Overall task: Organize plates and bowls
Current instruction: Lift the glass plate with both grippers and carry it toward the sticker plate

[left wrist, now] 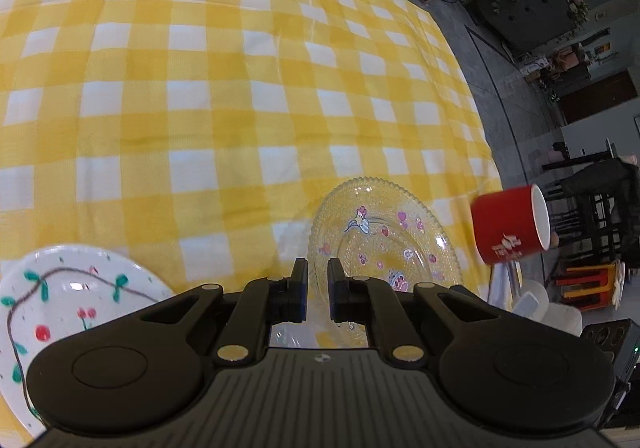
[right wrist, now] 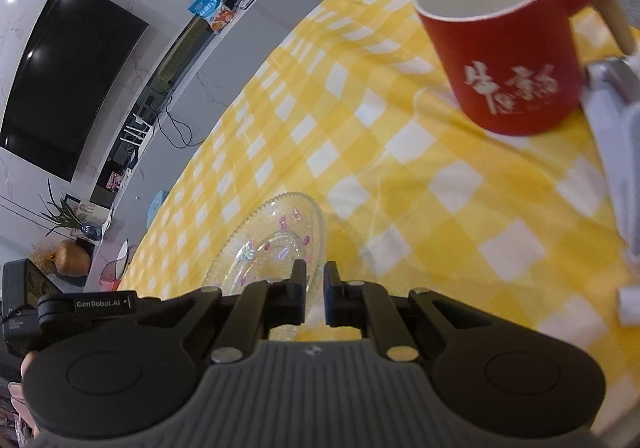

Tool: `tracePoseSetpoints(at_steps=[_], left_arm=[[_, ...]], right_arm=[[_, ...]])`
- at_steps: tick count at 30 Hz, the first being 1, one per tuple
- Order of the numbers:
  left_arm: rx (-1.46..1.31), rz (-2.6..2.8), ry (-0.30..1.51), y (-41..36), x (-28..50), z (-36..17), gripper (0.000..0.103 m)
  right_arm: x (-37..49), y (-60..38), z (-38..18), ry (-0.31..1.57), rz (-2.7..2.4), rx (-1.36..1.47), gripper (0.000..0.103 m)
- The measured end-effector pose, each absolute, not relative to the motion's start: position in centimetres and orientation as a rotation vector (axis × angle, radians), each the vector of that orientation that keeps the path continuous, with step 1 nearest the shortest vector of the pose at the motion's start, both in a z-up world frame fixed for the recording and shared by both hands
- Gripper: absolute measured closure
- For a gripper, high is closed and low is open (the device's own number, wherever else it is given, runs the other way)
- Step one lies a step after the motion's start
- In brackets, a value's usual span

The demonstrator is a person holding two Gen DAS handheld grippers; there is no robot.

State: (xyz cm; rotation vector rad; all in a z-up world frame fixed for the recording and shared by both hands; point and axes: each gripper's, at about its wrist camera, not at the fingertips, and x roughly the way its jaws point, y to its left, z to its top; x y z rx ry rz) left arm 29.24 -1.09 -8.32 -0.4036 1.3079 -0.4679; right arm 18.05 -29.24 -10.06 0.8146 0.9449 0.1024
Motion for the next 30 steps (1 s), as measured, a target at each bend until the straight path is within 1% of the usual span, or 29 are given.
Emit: tracePoseSetpoints(at_steps=[14,20,30], left_arm=[[-0.317,-0.549,1.415,-3.0,24.8,-8.1,0.093],[-0.198,-0.581,1.458,-4.9,23.3,-8.1,0.092],[-0.018,-0.55,1.498,-7.1,22.1,-8.9,0.091]], right_arm=[[10.4,-30.0,-8.7,1.019,0.103,0.768,0.096],[7.0,-29.6,-8.4,1.066,0.116,0.708,0.095],[6.6,-28.8,-9.7,1.172,0.108,0.653,0.093]])
